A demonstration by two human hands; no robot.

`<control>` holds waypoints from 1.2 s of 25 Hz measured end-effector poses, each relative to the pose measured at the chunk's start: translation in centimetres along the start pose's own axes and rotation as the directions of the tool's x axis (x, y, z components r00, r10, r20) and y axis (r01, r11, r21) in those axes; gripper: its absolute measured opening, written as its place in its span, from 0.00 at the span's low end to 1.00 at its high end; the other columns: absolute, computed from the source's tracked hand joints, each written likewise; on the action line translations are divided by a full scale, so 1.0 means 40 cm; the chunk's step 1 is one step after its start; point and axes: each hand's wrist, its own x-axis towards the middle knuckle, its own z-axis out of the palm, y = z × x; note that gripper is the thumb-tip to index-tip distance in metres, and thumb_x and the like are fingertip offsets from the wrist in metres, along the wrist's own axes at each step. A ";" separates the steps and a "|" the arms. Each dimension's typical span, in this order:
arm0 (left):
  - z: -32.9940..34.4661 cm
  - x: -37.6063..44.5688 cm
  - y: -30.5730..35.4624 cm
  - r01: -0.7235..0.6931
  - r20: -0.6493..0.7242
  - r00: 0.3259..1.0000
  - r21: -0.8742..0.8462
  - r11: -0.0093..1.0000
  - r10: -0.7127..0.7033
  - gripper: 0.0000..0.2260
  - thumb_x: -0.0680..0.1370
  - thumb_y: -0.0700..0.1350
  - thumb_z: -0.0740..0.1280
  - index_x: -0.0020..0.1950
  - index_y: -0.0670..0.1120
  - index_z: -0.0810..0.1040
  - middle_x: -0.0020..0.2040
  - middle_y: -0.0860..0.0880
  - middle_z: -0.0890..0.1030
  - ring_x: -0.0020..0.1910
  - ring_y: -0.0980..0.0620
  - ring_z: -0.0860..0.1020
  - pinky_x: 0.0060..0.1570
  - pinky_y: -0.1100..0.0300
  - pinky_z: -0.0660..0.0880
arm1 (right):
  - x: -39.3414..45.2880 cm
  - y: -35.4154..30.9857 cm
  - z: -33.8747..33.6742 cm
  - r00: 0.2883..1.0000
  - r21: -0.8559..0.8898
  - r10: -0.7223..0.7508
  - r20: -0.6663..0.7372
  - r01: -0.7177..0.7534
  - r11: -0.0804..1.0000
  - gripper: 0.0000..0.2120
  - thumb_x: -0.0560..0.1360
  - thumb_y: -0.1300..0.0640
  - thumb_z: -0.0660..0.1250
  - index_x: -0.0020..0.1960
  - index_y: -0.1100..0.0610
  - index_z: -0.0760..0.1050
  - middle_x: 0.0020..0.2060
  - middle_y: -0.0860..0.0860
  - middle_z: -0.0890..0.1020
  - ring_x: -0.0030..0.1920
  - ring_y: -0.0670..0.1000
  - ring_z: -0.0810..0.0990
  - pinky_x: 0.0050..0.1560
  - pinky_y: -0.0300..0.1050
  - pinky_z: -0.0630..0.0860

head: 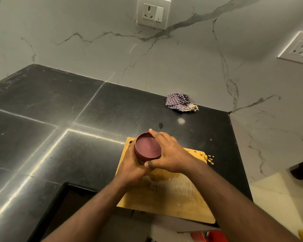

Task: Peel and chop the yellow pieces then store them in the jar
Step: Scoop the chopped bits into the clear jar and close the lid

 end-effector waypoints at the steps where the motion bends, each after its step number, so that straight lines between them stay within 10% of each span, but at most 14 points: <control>1: 0.001 -0.001 0.002 -0.008 -0.010 1.000 0.000 1.000 0.008 0.43 0.65 0.57 0.81 0.73 0.62 0.61 0.66 0.63 0.71 0.66 0.61 0.73 0.62 0.58 0.76 | 0.003 -0.005 -0.010 1.000 -0.020 -0.017 0.018 0.018 1.000 0.54 0.64 0.38 0.77 0.79 0.42 0.46 0.75 0.42 0.56 0.74 0.51 0.57 0.68 0.50 0.69; 5: -0.003 -0.004 0.005 0.020 -0.022 1.000 0.008 1.000 -0.019 0.44 0.65 0.55 0.82 0.72 0.66 0.58 0.65 0.68 0.69 0.63 0.68 0.71 0.52 0.74 0.73 | 0.019 -0.040 -0.058 0.995 -0.118 -0.053 0.079 0.062 0.991 0.53 0.62 0.41 0.77 0.78 0.41 0.49 0.74 0.46 0.59 0.71 0.53 0.63 0.64 0.53 0.73; 10: 0.005 -0.009 0.017 0.078 -0.041 0.996 0.040 0.996 -0.077 0.44 0.66 0.51 0.81 0.69 0.67 0.54 0.63 0.61 0.71 0.58 0.60 0.75 0.41 0.80 0.71 | 0.030 -0.107 -0.055 0.978 -0.440 0.198 -0.066 -0.206 0.874 0.51 0.59 0.16 0.56 0.72 0.49 0.63 0.64 0.54 0.71 0.61 0.57 0.73 0.54 0.57 0.77; 14: -0.001 -0.010 0.015 0.081 -0.041 0.996 0.018 0.997 -0.080 0.43 0.66 0.49 0.81 0.67 0.70 0.55 0.61 0.66 0.70 0.57 0.67 0.73 0.42 0.80 0.71 | 0.034 -0.116 -0.100 0.993 -0.301 0.014 0.115 0.022 0.953 0.47 0.67 0.27 0.65 0.77 0.50 0.56 0.72 0.50 0.68 0.69 0.56 0.68 0.63 0.56 0.73; 19: 0.000 -0.010 0.018 0.106 -0.054 0.993 0.039 0.994 -0.104 0.45 0.65 0.52 0.81 0.70 0.67 0.54 0.60 0.68 0.67 0.55 0.68 0.71 0.42 0.78 0.70 | 0.034 -0.104 -0.110 0.977 -0.424 0.156 -0.145 -0.204 0.882 0.36 0.74 0.29 0.58 0.73 0.51 0.61 0.57 0.52 0.80 0.54 0.55 0.79 0.50 0.55 0.79; 24: -0.001 -0.006 0.007 0.091 -0.045 0.995 0.054 0.994 -0.089 0.45 0.65 0.52 0.82 0.70 0.69 0.54 0.61 0.67 0.69 0.57 0.69 0.72 0.42 0.78 0.71 | 0.021 -0.113 -0.100 0.995 -0.178 0.008 0.098 0.010 0.984 0.40 0.76 0.35 0.63 0.79 0.51 0.51 0.72 0.52 0.70 0.69 0.55 0.70 0.64 0.54 0.73; 27: 0.002 -0.004 0.000 0.107 -0.053 0.993 0.070 0.992 -0.104 0.47 0.65 0.52 0.82 0.72 0.65 0.54 0.63 0.65 0.67 0.59 0.64 0.71 0.45 0.77 0.68 | 0.035 -0.104 -0.114 0.972 -0.327 0.234 -0.033 -0.232 0.916 0.39 0.76 0.31 0.58 0.77 0.53 0.54 0.63 0.55 0.77 0.60 0.57 0.78 0.55 0.56 0.78; 30: 0.004 -0.003 -0.008 0.099 -0.049 0.994 0.064 0.993 -0.096 0.49 0.64 0.54 0.82 0.76 0.61 0.54 0.69 0.60 0.67 0.65 0.59 0.70 0.53 0.72 0.68 | 0.031 -0.097 -0.129 0.998 -0.265 0.070 -0.007 -0.069 0.962 0.40 0.72 0.33 0.66 0.77 0.49 0.56 0.69 0.51 0.73 0.65 0.54 0.74 0.60 0.55 0.76</control>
